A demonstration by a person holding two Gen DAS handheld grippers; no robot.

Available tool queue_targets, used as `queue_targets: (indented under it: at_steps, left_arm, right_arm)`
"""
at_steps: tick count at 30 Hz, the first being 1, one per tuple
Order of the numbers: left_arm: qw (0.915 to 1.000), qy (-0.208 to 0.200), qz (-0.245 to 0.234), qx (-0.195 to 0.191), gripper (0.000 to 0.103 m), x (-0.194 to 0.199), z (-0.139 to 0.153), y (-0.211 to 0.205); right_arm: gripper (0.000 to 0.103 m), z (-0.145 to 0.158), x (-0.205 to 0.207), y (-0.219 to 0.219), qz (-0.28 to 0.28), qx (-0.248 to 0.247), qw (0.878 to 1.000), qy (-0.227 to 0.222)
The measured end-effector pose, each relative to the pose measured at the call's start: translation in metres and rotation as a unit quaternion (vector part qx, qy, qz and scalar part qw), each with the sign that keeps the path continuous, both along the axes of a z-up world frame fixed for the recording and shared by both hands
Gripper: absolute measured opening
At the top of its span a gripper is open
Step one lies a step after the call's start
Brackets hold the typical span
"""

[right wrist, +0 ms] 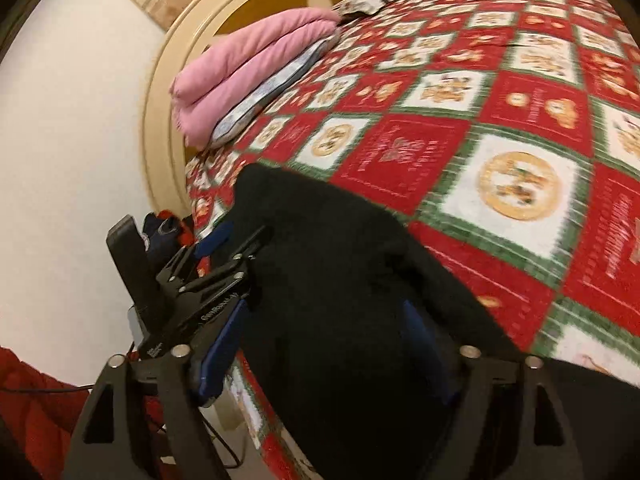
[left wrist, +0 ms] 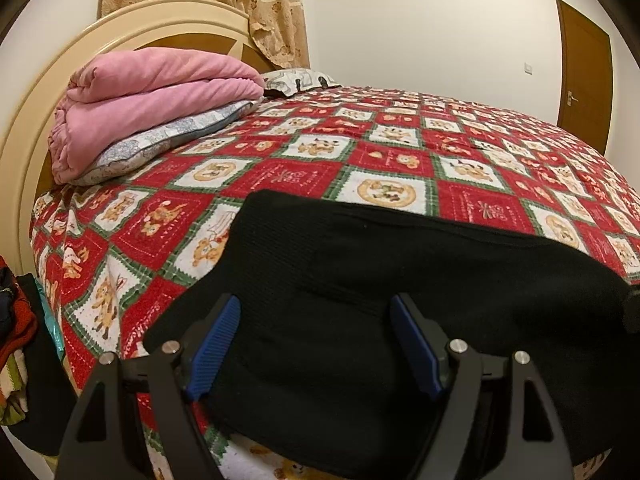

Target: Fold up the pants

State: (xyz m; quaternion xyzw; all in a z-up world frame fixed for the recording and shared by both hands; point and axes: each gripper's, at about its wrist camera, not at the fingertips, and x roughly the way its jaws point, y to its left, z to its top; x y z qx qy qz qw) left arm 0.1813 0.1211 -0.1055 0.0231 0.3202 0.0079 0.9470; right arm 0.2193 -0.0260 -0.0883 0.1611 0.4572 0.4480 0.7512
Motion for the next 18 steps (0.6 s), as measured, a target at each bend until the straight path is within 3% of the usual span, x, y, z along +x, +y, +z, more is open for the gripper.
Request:
queue_targets:
  at_steps: [6, 9, 12, 14, 15, 17, 18]
  left_arm:
    - [1.0000, 0.000, 0.002, 0.001, 0.081, 0.000, 0.001, -0.001]
    - [1.0000, 0.000, -0.002, 0.004, 0.082, 0.000, 0.001, -0.001]
    - [0.9999, 0.000, -0.007, 0.008, 0.083, 0.001, 0.000, -0.001]
    - [0.9999, 0.000, -0.006, 0.010, 0.085, 0.002, 0.000, -0.002]
    - [0.9999, 0.000, -0.006, 0.009, 0.085, 0.002, 0.000, -0.002]
    - [0.9999, 0.000, -0.007, 0.009, 0.085, 0.002, 0.000, -0.002]
    - [0.9999, 0.000, -0.006, 0.010, 0.085, 0.002, 0.000, -0.002]
  right_arm:
    - [0.090, 0.001, 0.032, 0.022, -0.025, 0.044, 0.999, -0.009]
    - [0.089, -0.002, 0.062, -0.012, -0.069, 0.129, 0.988, 0.042]
    - [0.087, -0.019, 0.089, -0.042, -0.084, 0.210, 0.966, 0.127]
    - [0.068, -0.031, 0.098, -0.049, -0.079, 0.218, 0.960, 0.159]
    - [0.064, -0.034, 0.100, -0.052, -0.073, 0.214, 0.959, 0.169]
    - [0.064, -0.034, 0.102, -0.063, -0.068, 0.207, 0.959, 0.182]
    - [0.064, -0.029, 0.100, -0.076, -0.096, 0.182, 0.964, 0.168]
